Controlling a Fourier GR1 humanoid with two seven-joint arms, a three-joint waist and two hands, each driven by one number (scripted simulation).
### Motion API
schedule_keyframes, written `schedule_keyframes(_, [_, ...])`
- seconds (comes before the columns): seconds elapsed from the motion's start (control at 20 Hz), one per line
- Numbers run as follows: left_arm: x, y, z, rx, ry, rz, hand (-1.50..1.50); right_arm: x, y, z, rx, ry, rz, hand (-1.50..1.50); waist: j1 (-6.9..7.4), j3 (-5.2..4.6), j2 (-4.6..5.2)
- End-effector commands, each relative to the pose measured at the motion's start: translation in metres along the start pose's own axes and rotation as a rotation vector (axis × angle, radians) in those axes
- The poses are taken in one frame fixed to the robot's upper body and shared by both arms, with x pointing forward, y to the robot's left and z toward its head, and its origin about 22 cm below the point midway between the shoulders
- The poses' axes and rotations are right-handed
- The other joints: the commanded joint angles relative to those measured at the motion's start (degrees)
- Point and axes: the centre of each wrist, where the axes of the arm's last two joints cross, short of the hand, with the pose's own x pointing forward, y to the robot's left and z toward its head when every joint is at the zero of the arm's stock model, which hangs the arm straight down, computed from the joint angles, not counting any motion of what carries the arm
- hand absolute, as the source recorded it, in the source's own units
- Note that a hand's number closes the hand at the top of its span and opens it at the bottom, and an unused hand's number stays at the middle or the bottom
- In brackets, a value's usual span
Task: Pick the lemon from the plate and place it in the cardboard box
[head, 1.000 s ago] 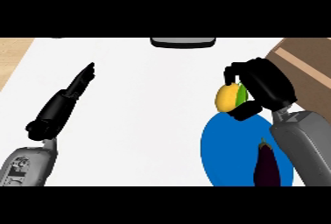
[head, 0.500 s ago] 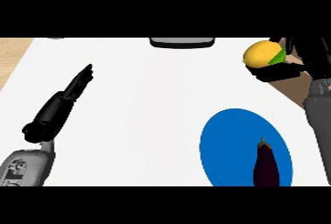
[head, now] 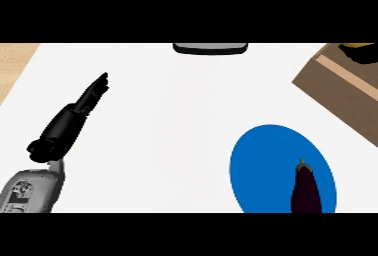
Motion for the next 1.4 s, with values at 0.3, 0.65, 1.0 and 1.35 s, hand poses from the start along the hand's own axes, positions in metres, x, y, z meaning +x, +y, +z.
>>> schedule_keyframes(0.3, [0.016,0.008,-0.002,-0.017,-0.021,-0.010,0.00,-0.094,-0.014,-0.013,0.354,0.194,0.138,1.50,2.02,0.10,0.57])
schedule_keyframes(0.65, [0.009,0.007,-0.008,-0.032,-0.019,0.005,0.00,-0.123,-0.020,-0.012,0.548,0.210,0.231,1.50,2.17,0.11,0.85])
schedule_keyframes(1.0, [0.008,-0.010,-0.003,-0.029,-0.021,-0.001,0.00,-0.160,-0.021,0.008,0.698,0.081,0.092,-1.50,1.43,0.17,0.55])
schedule_keyframes(1.35, [0.009,-0.009,-0.008,-0.011,-0.021,0.012,0.00,-0.143,-0.027,-0.010,0.313,-0.050,-0.495,-1.50,1.01,0.48,0.52])
